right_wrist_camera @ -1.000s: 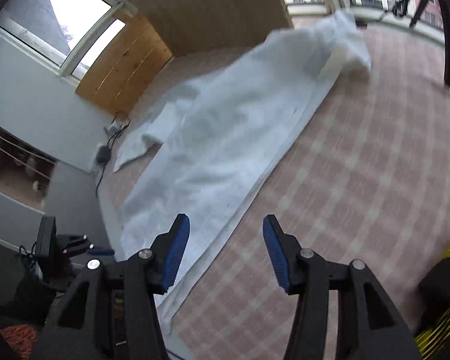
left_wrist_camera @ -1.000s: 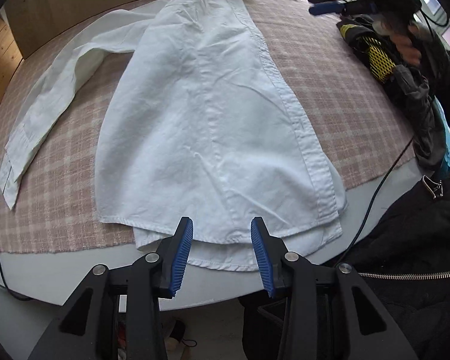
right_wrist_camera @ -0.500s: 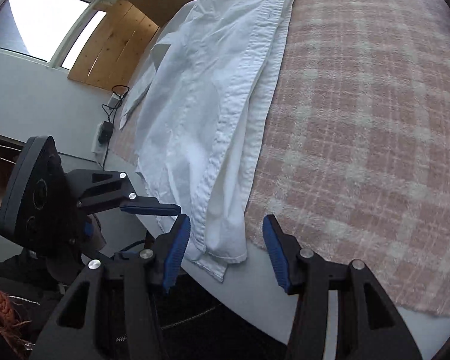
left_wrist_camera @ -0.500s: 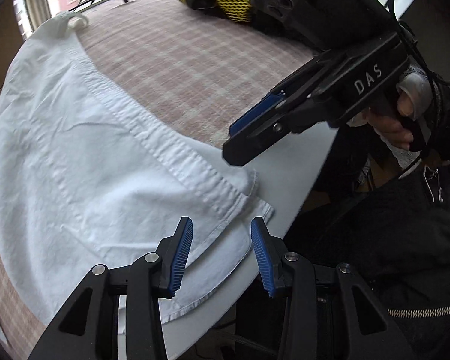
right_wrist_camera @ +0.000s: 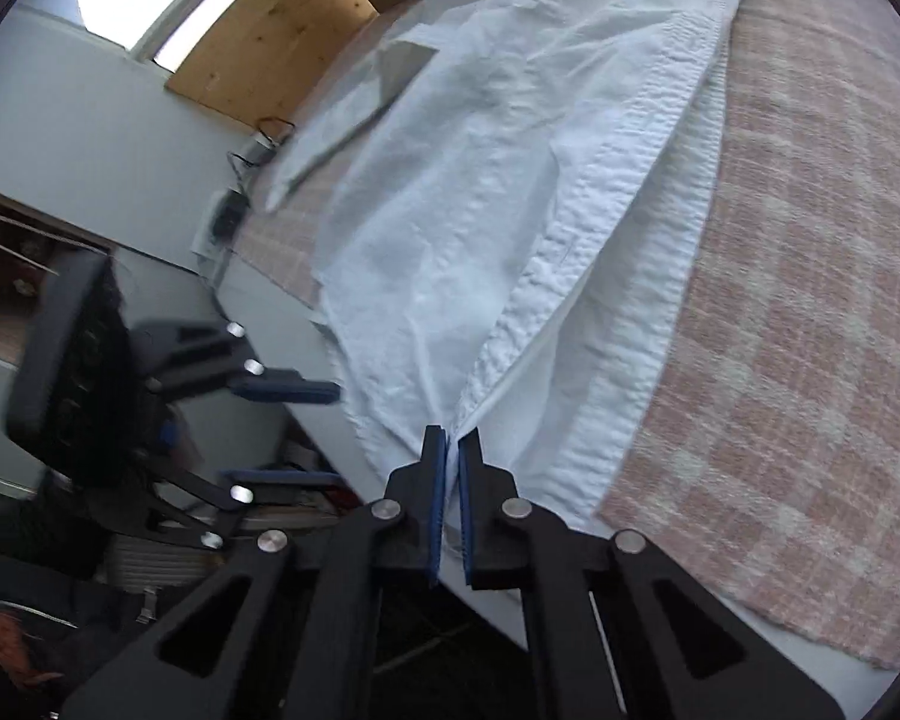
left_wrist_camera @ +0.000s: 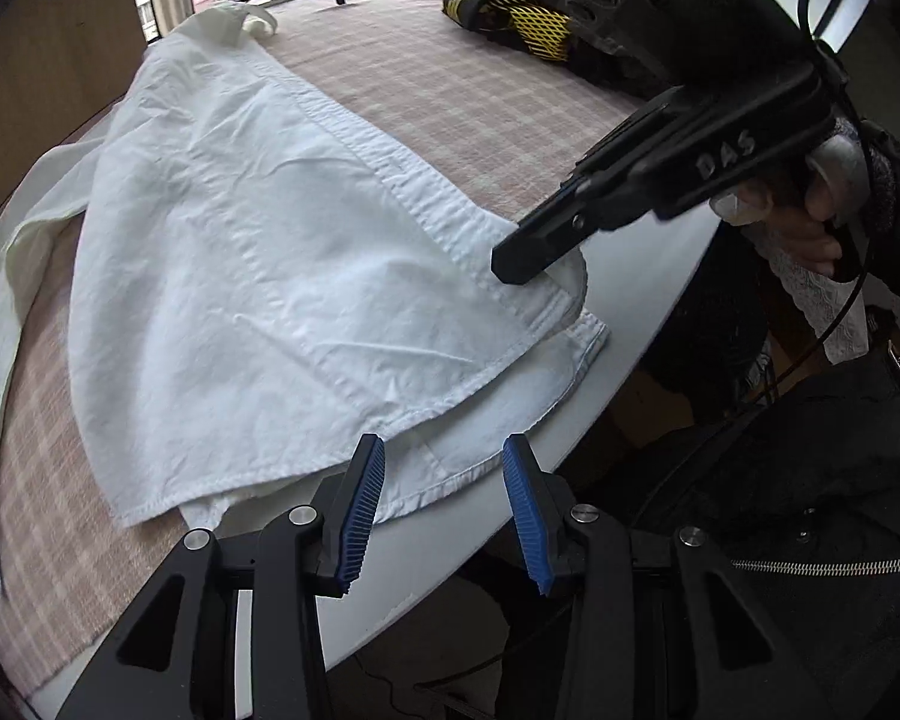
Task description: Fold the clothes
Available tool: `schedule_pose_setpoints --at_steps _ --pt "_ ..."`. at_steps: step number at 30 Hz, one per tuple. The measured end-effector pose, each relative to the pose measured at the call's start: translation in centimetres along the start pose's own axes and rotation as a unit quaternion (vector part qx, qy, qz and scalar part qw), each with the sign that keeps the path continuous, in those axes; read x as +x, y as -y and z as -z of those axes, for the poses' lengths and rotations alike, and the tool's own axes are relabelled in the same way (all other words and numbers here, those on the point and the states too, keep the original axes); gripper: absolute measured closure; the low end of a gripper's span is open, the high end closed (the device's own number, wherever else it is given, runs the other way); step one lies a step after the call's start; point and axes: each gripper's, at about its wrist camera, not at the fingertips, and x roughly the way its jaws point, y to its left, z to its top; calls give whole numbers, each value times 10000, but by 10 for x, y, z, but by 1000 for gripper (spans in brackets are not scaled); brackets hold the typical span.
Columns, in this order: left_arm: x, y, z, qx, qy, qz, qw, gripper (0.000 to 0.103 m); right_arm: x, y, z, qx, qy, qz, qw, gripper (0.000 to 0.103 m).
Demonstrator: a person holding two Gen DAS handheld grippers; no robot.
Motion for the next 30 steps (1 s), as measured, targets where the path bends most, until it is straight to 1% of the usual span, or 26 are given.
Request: schedule_pose_setpoints --at_steps 3,5,7,9,11,12,13,14,15,16,17,19,21,23,25,26,28,30 --pt "-2 5 -1 -160 182 -47 9997 63 -10 2 -12 445 220 -656 9966 99" --pt "-2 11 -5 -206 343 -50 9992 63 -11 9 -15 727 253 -890 9931 99" --pt "0 21 -14 -182 499 -64 9986 62 -12 14 -16 921 252 -1033 9901 99" --pt "6 32 -24 -74 649 -197 9977 59 -14 16 -15 1027 239 -1072 9886 99" --pt "9 33 -33 -63 772 -341 9964 59 -17 15 -15 1112 237 -1187 9864 99" --pt "10 31 -36 -119 813 -357 9960 61 -19 14 -15 1142 242 -1239 9854 99" --pt "8 26 -38 -240 855 -312 9956 72 -23 13 -17 1118 272 -1270 9852 99" --pt "3 18 -39 -381 905 -247 9949 87 -28 12 -18 1098 310 -1295 9850 99" --pt "-2 11 -40 -516 951 -171 9940 92 -36 13 -19 1096 377 -1306 9846 99" --pt "-9 4 -42 -621 1012 -103 9929 96 -41 12 -21 1112 431 -1377 9833 99" --pt "-18 0 -43 -655 1102 -106 9917 97 -46 10 -25 1134 490 -1475 9813 99" --pt "-38 -3 -45 -617 1268 -210 9898 99 -54 4 -31 1097 663 -1580 9791 99" --pt "-58 -3 -49 -458 1299 -347 9899 99 -61 -6 -38 997 775 -1668 9779 99" --pt "-74 -4 -53 -286 1298 -484 9899 100 -63 -15 -43 873 775 -1635 9796 99" --pt "-78 -4 -60 -117 1230 -603 9905 100 -64 -22 -46 789 732 -1506 9827 98" --pt "-79 -3 -61 -35 1194 -639 9908 100 -63 -22 -45 807 657 -1481 9835 96" --pt "-73 1 -62 113 1086 -590 9923 100 -64 -20 -41 789 600 -1389 9853 96" --pt "-59 11 -56 300 855 -522 9945 100 -65 -15 -32 752 627 -1111 9890 96"
